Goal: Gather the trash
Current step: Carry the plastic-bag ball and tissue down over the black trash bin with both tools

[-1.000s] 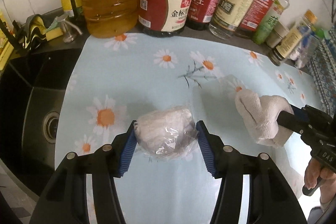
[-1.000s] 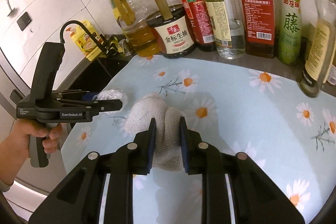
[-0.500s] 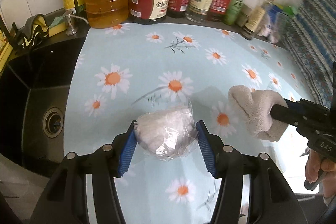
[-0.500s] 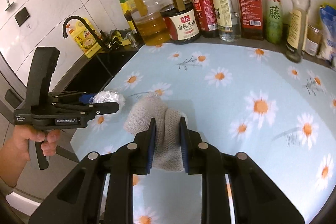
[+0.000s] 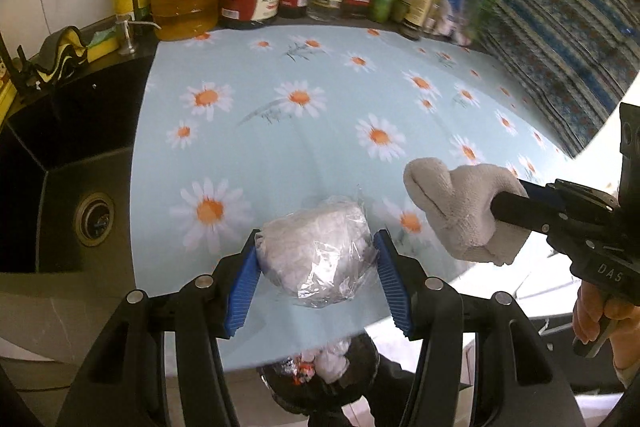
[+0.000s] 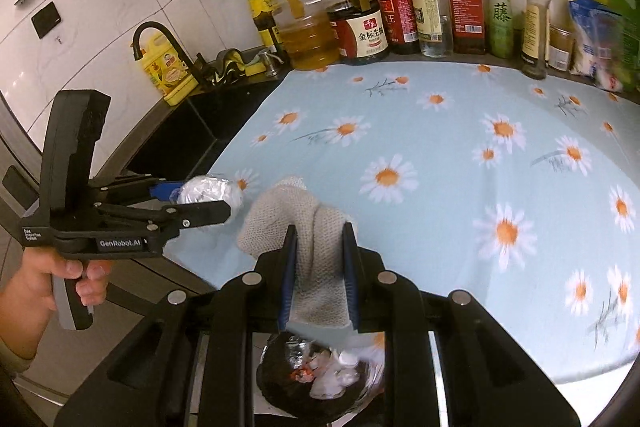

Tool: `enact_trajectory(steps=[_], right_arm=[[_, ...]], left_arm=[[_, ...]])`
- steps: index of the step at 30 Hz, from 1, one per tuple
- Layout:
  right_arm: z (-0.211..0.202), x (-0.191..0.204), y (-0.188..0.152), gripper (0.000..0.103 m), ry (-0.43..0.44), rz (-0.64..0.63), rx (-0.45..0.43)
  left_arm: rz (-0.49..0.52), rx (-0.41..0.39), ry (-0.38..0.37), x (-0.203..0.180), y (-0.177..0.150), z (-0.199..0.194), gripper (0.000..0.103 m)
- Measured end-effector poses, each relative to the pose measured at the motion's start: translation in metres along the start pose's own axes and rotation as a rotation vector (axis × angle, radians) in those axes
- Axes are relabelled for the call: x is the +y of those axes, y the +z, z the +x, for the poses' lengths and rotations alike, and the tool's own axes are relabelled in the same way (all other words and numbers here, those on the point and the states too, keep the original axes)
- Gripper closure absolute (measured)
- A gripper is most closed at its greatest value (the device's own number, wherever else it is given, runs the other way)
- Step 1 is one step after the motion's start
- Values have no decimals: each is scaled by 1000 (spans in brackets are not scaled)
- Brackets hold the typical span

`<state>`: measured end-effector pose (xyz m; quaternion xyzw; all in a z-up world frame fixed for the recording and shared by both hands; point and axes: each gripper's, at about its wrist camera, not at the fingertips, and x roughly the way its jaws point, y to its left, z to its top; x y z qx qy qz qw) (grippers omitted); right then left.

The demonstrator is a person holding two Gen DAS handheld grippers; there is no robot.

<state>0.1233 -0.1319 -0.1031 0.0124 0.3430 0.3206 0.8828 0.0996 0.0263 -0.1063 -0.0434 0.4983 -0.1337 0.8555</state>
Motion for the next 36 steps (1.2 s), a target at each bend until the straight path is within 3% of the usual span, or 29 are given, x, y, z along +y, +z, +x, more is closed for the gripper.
enact_trajectory(steps=[9, 17, 25, 36], right_arm=[[-15, 45, -48, 80, -23, 41, -11], [-8, 66, -92, 80, -12, 54, 32], [16, 61, -128, 80, 3, 87, 126], [75, 21, -169, 80, 7, 200, 287]], left_arm=[[32, 10, -43, 4, -47, -24, 49], [19, 47, -63, 6, -87, -28, 49], [-21, 131, -75, 7, -123, -1, 49], [-116, 283, -84, 15, -157, 59, 49]])
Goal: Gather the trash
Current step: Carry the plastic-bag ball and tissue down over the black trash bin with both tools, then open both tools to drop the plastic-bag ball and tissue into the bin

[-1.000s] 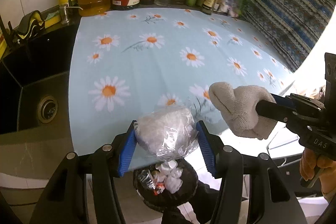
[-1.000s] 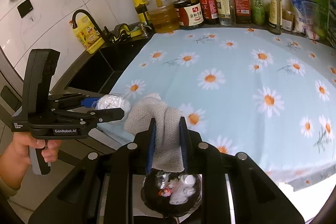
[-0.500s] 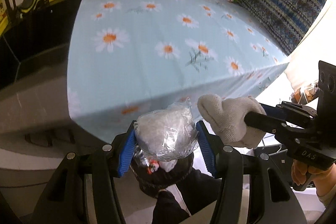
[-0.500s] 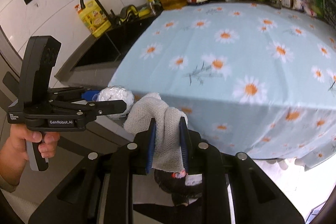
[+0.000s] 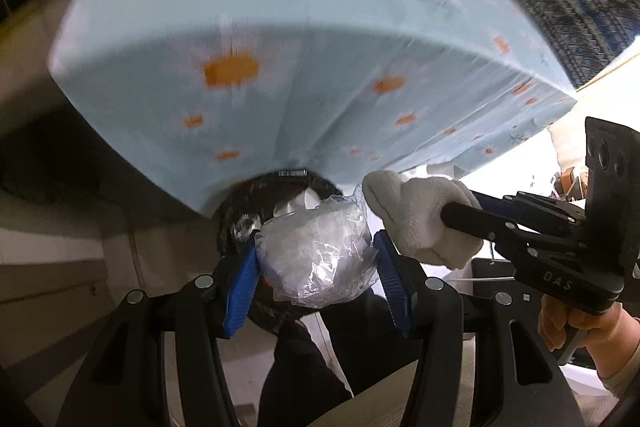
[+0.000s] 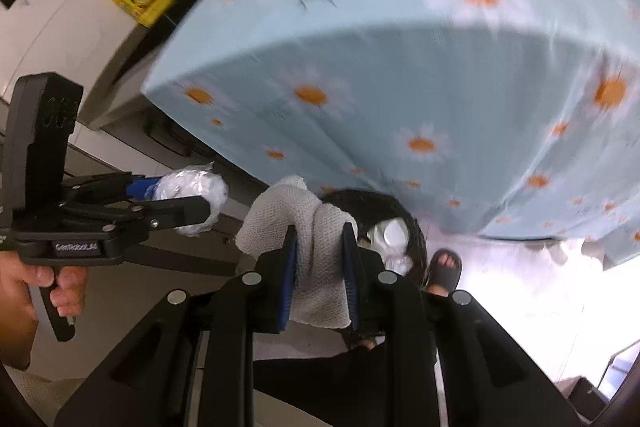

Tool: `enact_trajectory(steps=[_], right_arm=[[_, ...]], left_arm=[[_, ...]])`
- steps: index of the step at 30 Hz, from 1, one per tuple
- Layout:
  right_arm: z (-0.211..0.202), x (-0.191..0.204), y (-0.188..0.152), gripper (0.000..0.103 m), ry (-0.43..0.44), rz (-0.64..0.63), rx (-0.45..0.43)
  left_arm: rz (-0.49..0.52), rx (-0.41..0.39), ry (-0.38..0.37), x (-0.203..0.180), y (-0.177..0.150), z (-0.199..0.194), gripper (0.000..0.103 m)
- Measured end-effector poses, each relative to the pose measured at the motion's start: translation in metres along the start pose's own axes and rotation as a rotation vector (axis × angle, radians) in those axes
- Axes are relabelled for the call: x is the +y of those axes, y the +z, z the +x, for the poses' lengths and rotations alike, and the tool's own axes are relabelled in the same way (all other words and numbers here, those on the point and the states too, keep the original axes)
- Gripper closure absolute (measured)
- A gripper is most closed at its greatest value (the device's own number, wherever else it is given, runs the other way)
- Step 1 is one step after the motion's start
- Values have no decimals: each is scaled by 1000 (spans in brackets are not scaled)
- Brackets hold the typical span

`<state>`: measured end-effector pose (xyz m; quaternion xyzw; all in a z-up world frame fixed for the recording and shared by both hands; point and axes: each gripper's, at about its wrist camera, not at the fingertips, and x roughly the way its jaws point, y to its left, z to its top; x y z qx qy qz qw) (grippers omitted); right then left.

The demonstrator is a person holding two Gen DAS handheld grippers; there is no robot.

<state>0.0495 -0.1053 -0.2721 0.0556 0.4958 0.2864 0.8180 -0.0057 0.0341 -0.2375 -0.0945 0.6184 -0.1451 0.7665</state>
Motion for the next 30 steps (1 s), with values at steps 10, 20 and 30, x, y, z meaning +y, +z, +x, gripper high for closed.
enact_trajectory(steps=[10, 20, 30], right_arm=[[71, -41, -22, 79, 2, 124, 183], [127, -68, -35, 79, -10, 241, 293], [147, -84, -36, 73, -42, 317, 329]], left_arm=[[-85, 154, 16, 23, -26, 74, 49], [-151, 264, 56, 45, -45, 141, 49], [-163, 314, 77, 47, -45, 170, 40]])
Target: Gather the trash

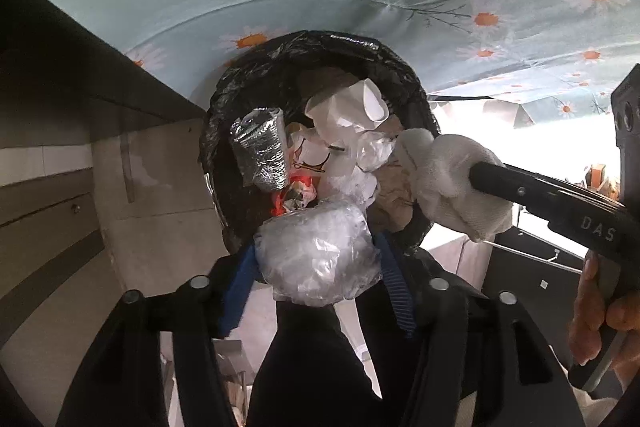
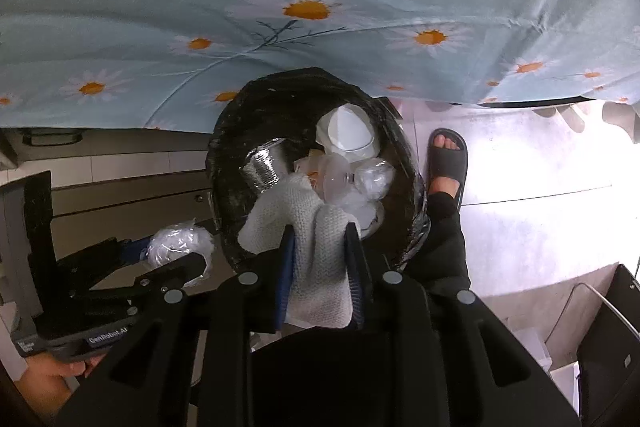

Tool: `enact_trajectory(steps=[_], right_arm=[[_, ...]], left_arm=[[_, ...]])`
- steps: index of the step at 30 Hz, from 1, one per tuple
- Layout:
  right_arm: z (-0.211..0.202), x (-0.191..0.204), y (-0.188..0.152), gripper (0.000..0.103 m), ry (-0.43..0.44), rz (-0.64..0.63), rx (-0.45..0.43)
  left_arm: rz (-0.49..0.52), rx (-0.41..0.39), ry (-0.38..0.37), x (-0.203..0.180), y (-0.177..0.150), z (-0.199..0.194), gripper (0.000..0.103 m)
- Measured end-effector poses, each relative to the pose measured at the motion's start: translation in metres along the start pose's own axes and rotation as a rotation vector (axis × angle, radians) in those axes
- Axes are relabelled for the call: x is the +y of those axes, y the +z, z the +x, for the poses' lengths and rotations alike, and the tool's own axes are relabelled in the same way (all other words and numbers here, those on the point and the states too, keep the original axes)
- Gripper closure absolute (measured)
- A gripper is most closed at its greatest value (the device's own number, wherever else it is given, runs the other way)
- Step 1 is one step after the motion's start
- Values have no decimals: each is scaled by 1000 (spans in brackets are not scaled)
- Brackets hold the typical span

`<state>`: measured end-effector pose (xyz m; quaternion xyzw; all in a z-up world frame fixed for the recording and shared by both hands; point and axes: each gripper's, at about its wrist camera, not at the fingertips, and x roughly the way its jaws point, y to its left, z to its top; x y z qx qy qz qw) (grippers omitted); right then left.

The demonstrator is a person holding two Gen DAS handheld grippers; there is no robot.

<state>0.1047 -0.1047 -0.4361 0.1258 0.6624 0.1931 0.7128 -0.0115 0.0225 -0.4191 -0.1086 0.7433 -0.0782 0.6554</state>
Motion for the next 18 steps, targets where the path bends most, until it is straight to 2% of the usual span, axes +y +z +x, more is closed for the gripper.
enact_trajectory(steps=[1, 3, 5, 18], right_arm=[[0, 0, 1, 67, 0, 6, 0], [-3, -2, 3, 58, 12, 28, -7], [-6, -2, 5, 57, -13, 32, -17], [-26, 11, 0, 56, -8, 31, -52]], left_arm=[[-7, 2, 4, 2, 1, 1, 31], [-25, 2, 5, 5, 2, 3, 26], [-33, 5, 2, 9, 1, 3, 26], [-14, -32, 2, 12, 0, -21, 26]])
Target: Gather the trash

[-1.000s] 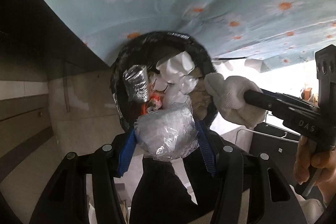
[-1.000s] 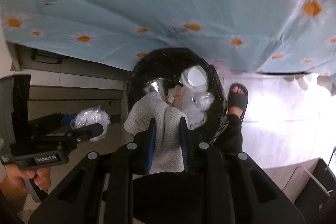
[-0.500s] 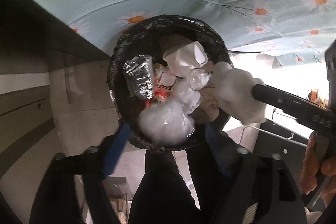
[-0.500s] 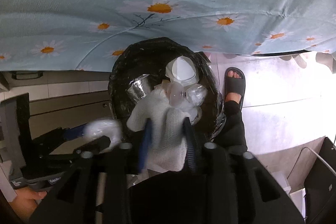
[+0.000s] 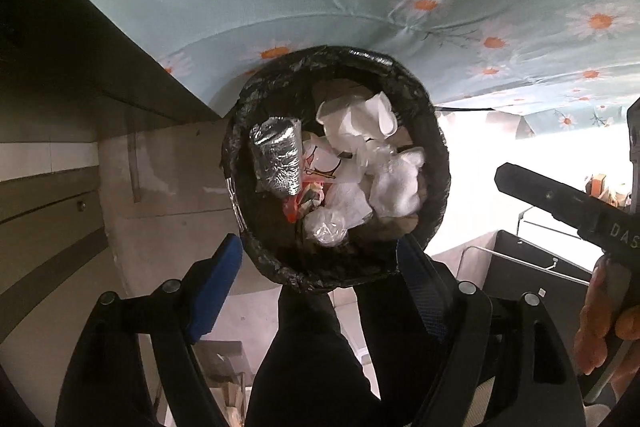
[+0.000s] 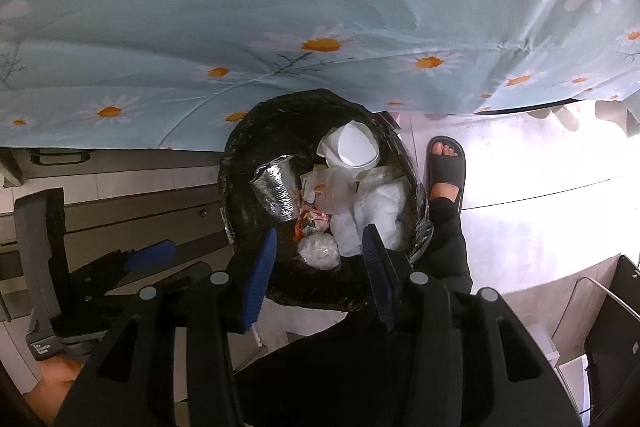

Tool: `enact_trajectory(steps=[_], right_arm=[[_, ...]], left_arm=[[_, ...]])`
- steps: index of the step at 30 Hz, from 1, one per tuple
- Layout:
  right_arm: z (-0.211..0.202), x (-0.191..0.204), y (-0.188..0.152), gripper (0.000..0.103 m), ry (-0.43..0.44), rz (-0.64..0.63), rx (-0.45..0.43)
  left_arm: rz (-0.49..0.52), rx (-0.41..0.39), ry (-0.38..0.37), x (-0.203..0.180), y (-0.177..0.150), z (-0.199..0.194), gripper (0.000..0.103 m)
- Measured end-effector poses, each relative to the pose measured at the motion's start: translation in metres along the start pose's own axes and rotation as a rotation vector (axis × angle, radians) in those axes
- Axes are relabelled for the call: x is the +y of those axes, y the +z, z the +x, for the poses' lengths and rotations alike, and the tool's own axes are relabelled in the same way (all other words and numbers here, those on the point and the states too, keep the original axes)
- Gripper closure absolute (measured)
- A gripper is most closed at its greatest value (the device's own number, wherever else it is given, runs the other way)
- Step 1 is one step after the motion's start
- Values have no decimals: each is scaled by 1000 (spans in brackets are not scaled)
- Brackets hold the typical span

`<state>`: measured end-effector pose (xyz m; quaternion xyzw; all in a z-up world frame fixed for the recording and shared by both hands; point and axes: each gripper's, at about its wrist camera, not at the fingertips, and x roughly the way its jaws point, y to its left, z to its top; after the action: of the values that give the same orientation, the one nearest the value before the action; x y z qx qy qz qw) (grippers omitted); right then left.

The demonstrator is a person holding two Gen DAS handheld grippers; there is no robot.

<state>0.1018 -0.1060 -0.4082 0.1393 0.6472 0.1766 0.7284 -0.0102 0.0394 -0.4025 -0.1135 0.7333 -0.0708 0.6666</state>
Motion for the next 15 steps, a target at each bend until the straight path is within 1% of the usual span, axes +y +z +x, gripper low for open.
enact_trajectory(steps=[2, 4, 8, 9, 10, 12, 15], right_arm=[[-6, 3, -3, 54, -10, 2, -15], [-14, 6, -8, 54, -31, 3, -35], [-28, 14, -16, 54, -46, -2, -67], [-33, 17, -19, 52, -51, -3, -75], [-38, 20, -22, 48, -55, 1, -83], [-48, 25, -26, 47, -54, -4, -103], [-67, 38, -31, 45, -50, -36, -136]], left_arm=[[1, -13, 4, 1, -2, -9, 26], [2, -20, 9, 2, -4, -15, 26], [8, -48, -6, 3, -9, -34, 26], [11, -52, -9, 2, -11, -40, 26], [16, -55, -12, 1, -13, -43, 26], [48, -70, -24, -5, -17, -57, 26], [83, -97, -14, -13, -20, -76, 26]])
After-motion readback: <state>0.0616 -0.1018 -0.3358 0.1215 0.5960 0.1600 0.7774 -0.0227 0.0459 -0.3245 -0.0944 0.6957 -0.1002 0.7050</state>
